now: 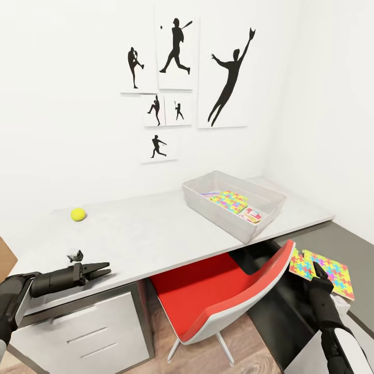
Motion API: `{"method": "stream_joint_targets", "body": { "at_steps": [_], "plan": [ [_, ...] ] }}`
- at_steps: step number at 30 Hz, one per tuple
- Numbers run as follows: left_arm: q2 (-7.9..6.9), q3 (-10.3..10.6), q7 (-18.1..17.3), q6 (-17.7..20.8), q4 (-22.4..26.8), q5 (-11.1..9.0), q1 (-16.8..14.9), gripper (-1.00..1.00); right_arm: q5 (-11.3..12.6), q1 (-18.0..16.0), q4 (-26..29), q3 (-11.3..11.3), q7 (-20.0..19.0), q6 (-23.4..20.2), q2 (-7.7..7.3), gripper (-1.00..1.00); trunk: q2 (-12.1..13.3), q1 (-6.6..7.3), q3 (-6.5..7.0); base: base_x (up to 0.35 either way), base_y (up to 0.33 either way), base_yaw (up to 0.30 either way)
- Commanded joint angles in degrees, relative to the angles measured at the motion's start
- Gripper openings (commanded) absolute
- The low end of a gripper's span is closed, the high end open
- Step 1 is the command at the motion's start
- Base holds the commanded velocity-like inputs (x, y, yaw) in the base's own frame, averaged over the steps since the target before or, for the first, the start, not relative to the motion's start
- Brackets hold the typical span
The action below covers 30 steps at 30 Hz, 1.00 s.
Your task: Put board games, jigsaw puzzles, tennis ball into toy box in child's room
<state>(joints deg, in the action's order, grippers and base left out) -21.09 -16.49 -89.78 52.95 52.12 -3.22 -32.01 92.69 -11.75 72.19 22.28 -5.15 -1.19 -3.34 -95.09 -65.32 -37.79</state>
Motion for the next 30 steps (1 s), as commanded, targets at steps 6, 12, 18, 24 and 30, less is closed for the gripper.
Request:
{"method": "stream_joint_targets", "body": {
  "at_steps": [6,12,18,24,30],
  "plan": [
    [0.0,0.06,-0.22,0.67,-0.01,0.32,0.02,1.0,0.64,-0.03,-0.36,0.05,-0.21,-0.13,-0.05,1.0,-0.02,0.0,-0.06,0.0,0.0,0.0],
    [0.0,0.06,-0.22,0.67,-0.02,0.32,0.02,1.0,0.64,-0.03,-0.44,0.05,-0.21,-0.13,-0.04,1.0,-0.02,0.0,-0.06,0.0,0.0,0.0],
    [0.03,0.06,-0.22,0.67,-0.03,0.32,0.02,1.0,0.64,-0.03,-0.45,0.05,-0.21,-0.13,-0.01,1.0,-0.02,0.0,-0.06,0.0,0.0,0.0],
    [0.0,0.03,-0.22,0.67,-0.01,0.32,0.02,1.0,0.64,-0.03,-0.46,0.05,-0.21,-0.13,-0.02,1.0,-0.02,0.0,-0.06,0.063,0.0,0.0],
    [0.0,0.04,-0.22,0.67,-0.01,0.32,0.02,1.0,0.59,-0.03,-0.47,0.05,-0.21,-0.13,-0.02,1.0,-0.02,0.0,-0.06,0.017,0.0,0.0]
  ]
}}
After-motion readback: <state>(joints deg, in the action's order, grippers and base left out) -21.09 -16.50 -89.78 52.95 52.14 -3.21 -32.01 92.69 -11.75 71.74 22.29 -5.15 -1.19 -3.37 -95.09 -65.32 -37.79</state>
